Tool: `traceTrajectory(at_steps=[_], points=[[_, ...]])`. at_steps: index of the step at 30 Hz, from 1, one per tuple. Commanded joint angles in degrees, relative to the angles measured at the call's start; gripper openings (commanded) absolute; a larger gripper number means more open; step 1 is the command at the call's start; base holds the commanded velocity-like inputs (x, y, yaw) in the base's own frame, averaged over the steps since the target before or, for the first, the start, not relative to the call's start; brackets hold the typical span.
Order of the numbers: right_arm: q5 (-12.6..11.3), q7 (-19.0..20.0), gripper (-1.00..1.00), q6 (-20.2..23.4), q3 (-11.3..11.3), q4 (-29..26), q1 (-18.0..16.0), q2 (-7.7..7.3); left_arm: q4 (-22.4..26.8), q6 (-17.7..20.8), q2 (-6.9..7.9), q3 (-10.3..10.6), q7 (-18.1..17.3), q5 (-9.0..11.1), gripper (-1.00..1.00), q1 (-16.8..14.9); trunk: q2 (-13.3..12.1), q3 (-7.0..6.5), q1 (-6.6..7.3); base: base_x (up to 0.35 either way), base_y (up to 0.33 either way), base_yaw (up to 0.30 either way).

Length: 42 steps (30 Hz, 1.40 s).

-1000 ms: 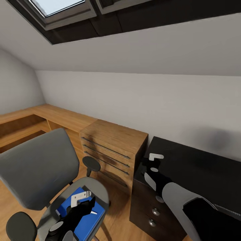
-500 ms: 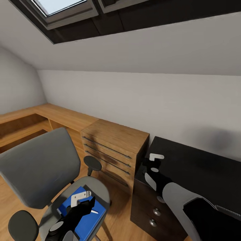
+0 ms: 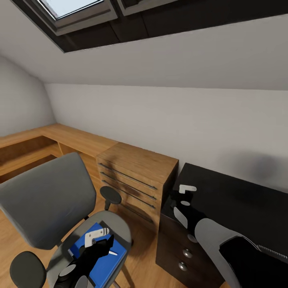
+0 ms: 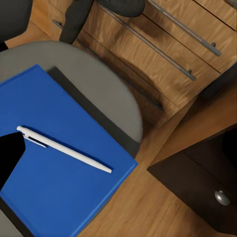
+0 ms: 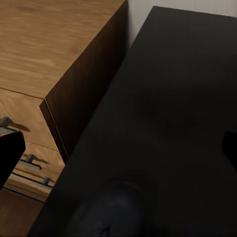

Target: In the bedroom, organize the workspace by keeping the computer under the desk, ensuring the monitor is on the desk, placing the keyboard on the desk next to the monitor, placing the mouse on the desk next to the keyboard, moving the folder from the swivel chair onto the desk next to the mouse, stacking the notebook on top of the folder with the pen on top of the notebook, and positioning the swivel chair next to the desk.

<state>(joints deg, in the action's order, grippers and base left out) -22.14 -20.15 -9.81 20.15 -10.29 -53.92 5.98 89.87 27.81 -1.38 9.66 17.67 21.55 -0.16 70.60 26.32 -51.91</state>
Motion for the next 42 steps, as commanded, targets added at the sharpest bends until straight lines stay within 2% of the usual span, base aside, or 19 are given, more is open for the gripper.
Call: traceTrajectory(at_steps=[1, 5, 10, 19, 25, 29, 42], points=[[-0.64, -0.16, 1.0, 1.12, 0.5, 0.09, -0.05, 0.0, 0.42, 0.14, -0.04, 0.07, 0.52, 0.6, 1.0, -0.02, 0.04, 0.05, 0.0, 0.0, 0.0, 0.0], [-0.72, -0.03, 1.0, 5.45, 0.5, 0.11, -0.05, -0.01, 1.57, 0.19, -0.12, 0.22, 0.52, 0.6, 1.0, -0.03, 0.04, 0.05, 0.0, 0.0, 0.0, 0.0], [-0.71, -0.01, 1.0, 7.27, 0.51, 0.1, -0.05, -0.01, 2.05, 0.22, -0.19, 0.55, 0.59, 0.6, 1.0, -0.03, 1.64, 0.77, -0.88, 0.0, 0.0, 0.0], [-0.68, -0.06, 1.0, 7.65, 0.51, 0.08, -0.05, -0.01, 2.15, 0.23, -0.2, 0.72, 0.61, 0.6, 1.0, -0.03, 5.25, 2.39, -2.86, 0.0, 0.0, 0.0], [-0.73, -0.07, 1.0, 7.7, 0.51, 0.09, -0.05, -0.01, 2.15, 0.2, -0.19, 1.83, 0.61, 0.6, 1.0, -0.02, 7.66, 3.46, -4.18, 0.0, 0.0, 0.0], [-0.79, -0.07, 1.0, 7.78, 0.5, 0.07, -0.05, -0.01, 2.15, 0.21, -0.12, 1.93, 0.61, 0.6, 1.0, -0.04, 8.46, 3.82, -4.62, 0.0, 0.0, 0.0], [-0.8, -0.07, 1.0, 7.79, 0.51, 0.07, -0.05, -0.01, 1.66, 0.42, 0.15, 1.86, 0.61, 0.52, 1.0, -0.02, 8.46, 3.82, -4.62, 0.022, 0.006, 0.0]])
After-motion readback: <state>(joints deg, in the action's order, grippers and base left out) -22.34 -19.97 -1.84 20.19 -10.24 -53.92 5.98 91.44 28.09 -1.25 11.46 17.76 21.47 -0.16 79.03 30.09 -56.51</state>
